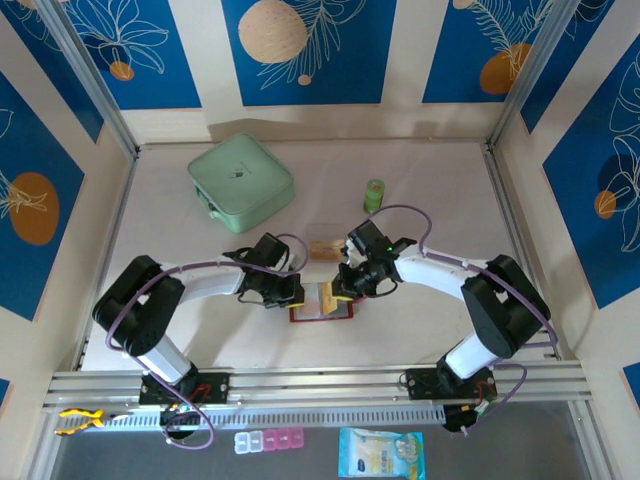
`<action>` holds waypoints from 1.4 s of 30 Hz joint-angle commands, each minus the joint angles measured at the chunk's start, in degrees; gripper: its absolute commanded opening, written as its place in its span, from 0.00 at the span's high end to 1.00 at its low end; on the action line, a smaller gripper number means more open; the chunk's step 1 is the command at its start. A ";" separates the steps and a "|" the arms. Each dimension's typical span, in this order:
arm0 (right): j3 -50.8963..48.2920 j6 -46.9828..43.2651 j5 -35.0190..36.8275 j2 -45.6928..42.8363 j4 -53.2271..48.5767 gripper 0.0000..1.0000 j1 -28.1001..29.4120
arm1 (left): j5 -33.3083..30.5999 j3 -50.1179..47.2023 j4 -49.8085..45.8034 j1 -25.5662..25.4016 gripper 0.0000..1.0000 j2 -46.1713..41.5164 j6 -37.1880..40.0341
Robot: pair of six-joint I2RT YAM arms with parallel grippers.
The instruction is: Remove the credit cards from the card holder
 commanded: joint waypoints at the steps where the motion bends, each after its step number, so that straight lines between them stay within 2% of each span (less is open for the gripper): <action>1: 1.45 -1.19 0.31 -3.65 -2.85 0.92 -0.45 | -2.25 0.23 -4.09 -0.02 0.98 -1.29 0.87; 6: 2.69 -8.44 -0.50 -6.22 -6.08 0.92 -2.58 | -2.24 1.20 -4.61 0.22 0.95 -1.61 1.27; 9: 4.74 -16.05 -1.12 -7.09 -9.47 0.92 -4.22 | -2.27 1.55 -4.90 0.39 0.94 -2.50 1.19; 14: 9.55 -32.94 1.67 -6.74 -15.07 0.92 -6.20 | -3.12 1.96 -5.70 0.59 0.91 -4.69 1.43; 17: 12.02 -47.82 0.27 -5.51 -18.36 0.90 -6.50 | -4.19 0.37 -3.35 1.08 0.90 -6.37 1.46; 23: 20.40 -67.06 9.15 -0.80 -25.09 0.98 -6.68 | -5.16 -2.12 -1.62 2.17 0.90 -10.33 0.99; 32: 33.31 -81.44 15.93 7.90 -30.01 0.98 -6.78 | -6.78 -3.75 -3.17 4.07 0.90 -14.83 1.29; 42: 46.16 -86.71 17.03 18.82 -33.70 0.98 -5.94 | -7.04 -4.46 -4.52 5.16 0.90 -16.54 1.19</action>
